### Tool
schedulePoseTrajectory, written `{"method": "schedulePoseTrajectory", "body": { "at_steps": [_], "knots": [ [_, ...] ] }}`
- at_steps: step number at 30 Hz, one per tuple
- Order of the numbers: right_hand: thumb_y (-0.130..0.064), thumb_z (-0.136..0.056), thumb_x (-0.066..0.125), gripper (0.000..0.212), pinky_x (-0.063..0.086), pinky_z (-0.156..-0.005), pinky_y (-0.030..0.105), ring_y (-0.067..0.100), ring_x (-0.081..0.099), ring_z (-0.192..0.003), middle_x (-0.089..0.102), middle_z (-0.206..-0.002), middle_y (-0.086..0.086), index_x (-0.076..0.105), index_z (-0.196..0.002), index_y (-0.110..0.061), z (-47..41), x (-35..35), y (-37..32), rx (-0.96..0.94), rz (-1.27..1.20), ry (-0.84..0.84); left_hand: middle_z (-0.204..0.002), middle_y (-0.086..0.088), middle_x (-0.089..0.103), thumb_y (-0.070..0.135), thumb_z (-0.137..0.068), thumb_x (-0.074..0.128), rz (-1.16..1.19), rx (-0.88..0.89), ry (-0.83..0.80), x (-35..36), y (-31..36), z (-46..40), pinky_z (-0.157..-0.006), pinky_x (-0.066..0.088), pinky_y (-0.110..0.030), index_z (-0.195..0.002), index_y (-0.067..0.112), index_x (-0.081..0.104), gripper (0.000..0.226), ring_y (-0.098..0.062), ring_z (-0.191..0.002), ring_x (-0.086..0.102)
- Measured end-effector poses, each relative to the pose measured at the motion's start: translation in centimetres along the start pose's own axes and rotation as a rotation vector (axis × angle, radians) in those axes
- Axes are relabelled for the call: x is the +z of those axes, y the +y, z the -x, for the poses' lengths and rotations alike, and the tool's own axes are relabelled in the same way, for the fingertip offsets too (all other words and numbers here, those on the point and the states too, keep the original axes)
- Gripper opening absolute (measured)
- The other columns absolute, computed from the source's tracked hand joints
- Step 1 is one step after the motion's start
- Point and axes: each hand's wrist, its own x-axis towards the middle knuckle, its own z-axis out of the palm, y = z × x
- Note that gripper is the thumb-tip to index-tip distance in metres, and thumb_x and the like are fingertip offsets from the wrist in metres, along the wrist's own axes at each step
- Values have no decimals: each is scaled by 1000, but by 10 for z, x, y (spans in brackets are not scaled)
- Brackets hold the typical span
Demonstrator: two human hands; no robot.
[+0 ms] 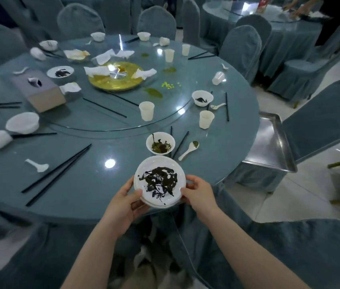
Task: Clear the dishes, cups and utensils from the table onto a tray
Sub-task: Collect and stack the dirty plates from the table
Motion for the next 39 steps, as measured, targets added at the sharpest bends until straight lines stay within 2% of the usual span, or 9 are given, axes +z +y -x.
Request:
{"method": "schedulePoseTrajectory", "body": {
  "at_steps": [6,12,18,20,23,27,31,34,39],
  "knots": [
    [12,-77,61,38,57,-64,23,13,70,-82,74,-84,-6,66,-94,-22,-23,41,2,43,121,-40,-100,-11,72,-3,-93,49,-5,-38,92,-38,17,-17,-61,59,-29,-132,17,51,44,-24,-84,68],
    [13,-73,63,41,59,-74,33,17,69,-80,73,-86,-2,67,-100,-17,-70,87,-1,121,212,-53,-91,-9,74,-7,-92,46,-55,-81,142,-74,43,-64,-59,58,-27,-118,12,58,34,-19,-76,69],
    [7,-82,61,24,47,-57,22,16,54,-61,65,-83,7,69,-101,-4,-114,128,2,275,175,-12,-91,-7,72,-16,-87,40,-157,-117,145,-102,63,-117,-74,58,-33,-106,14,62,41,-21,-77,66],
    [7,-80,59,24,49,-60,21,15,58,-66,67,-84,6,70,-95,-9,-121,142,6,281,201,23,-92,-8,69,-18,-87,38,-191,-129,170,-106,71,-133,-63,59,-28,-108,10,60,41,-21,-77,64],
    [-1,-80,60,25,50,-66,21,9,60,-69,69,-88,-2,67,-84,-25,-127,156,11,205,337,43,-89,-8,70,-19,-83,35,-225,-153,199,-112,82,-154,-70,57,-33,-106,8,62,45,-22,-79,64],
    [-14,-81,66,12,56,-79,33,14,63,-79,67,-92,-2,63,-88,-24,-136,161,13,178,419,106,-93,-11,72,-9,-87,45,-235,-150,182,-120,90,-167,-73,57,-34,-106,11,66,35,-23,-82,66],
    [-28,-77,73,29,55,-82,42,20,64,-86,61,-91,-3,51,-94,-20,-138,165,10,200,466,199,-79,-2,71,8,-93,53,-267,-119,198,-123,90,-174,-61,56,-26,-102,20,66,20,-12,-67,64],
    [-19,-77,74,36,55,-83,45,23,65,-88,62,-92,2,49,-103,-16,-139,164,8,231,439,191,-81,-1,71,5,-94,51,-272,-118,213,-123,87,-177,-52,53,-21,-104,19,64,22,-9,-64,65],
    [2,-72,70,48,56,-85,39,16,65,-88,66,-95,0,55,-116,-11,-138,158,6,199,440,121,-98,-10,72,3,-90,55,-247,-105,199,-125,86,-172,-74,55,-28,-112,12,63,25,-19,-88,68]
  ]
}}
